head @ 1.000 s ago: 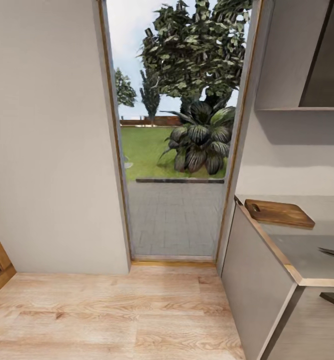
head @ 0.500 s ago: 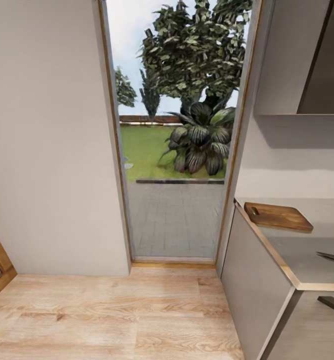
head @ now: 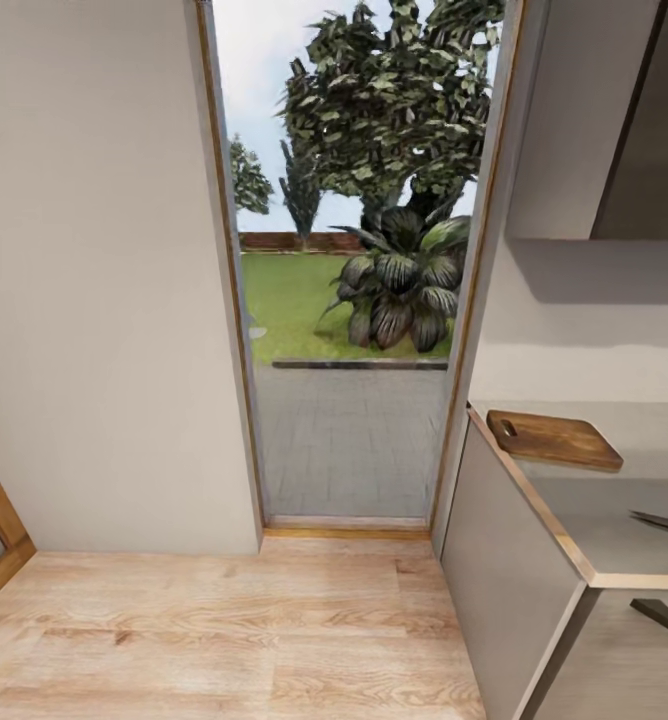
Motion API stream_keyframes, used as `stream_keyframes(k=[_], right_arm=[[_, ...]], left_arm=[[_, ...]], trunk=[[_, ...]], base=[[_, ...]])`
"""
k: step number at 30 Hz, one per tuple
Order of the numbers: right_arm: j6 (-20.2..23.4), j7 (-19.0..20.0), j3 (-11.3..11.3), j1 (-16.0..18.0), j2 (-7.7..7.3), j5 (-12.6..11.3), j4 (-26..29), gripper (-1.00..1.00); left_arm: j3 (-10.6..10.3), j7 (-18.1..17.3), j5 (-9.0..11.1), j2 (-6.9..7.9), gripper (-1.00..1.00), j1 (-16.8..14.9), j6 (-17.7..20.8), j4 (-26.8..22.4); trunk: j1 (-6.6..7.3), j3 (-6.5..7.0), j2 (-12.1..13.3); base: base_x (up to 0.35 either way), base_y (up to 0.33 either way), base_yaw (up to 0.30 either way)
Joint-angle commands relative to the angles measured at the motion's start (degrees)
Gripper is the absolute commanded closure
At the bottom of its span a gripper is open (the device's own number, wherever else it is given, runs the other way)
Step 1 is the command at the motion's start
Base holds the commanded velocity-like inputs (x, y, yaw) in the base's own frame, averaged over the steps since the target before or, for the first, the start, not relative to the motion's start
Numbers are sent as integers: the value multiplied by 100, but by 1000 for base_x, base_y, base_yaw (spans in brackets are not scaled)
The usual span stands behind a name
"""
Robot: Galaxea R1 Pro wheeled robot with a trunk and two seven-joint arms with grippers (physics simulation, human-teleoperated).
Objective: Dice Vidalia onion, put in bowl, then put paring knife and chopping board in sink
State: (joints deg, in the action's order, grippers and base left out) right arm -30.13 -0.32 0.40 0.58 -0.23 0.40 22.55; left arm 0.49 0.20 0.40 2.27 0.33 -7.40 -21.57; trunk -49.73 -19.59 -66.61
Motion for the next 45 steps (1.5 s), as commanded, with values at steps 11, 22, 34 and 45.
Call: stream_keyframes(k=[11,22,34,45], right_arm=[[-16,-3,4,3,-3,4,-1,-100],[-16,-3,4,3,-3,4,0,-100],[-10,-3,-3,3,-3,4,0,-100],[-7,-3,-2,3,-3,4,-5,-100]], left_arm=[[4,1,4,2,-100,2,-8,-17],[4,2,4,2,-100,2,-8,-15],[4,0,4,1,-100,2,-9,-13],[4,4,4,2,-100,2,-7,-13]], trunk=[[242,193,439],[483,390,880],[747,606,1362],[989,803,1803]], base=[[0,0,0],[0,0,0],[0,0,0],[0,0,0]])
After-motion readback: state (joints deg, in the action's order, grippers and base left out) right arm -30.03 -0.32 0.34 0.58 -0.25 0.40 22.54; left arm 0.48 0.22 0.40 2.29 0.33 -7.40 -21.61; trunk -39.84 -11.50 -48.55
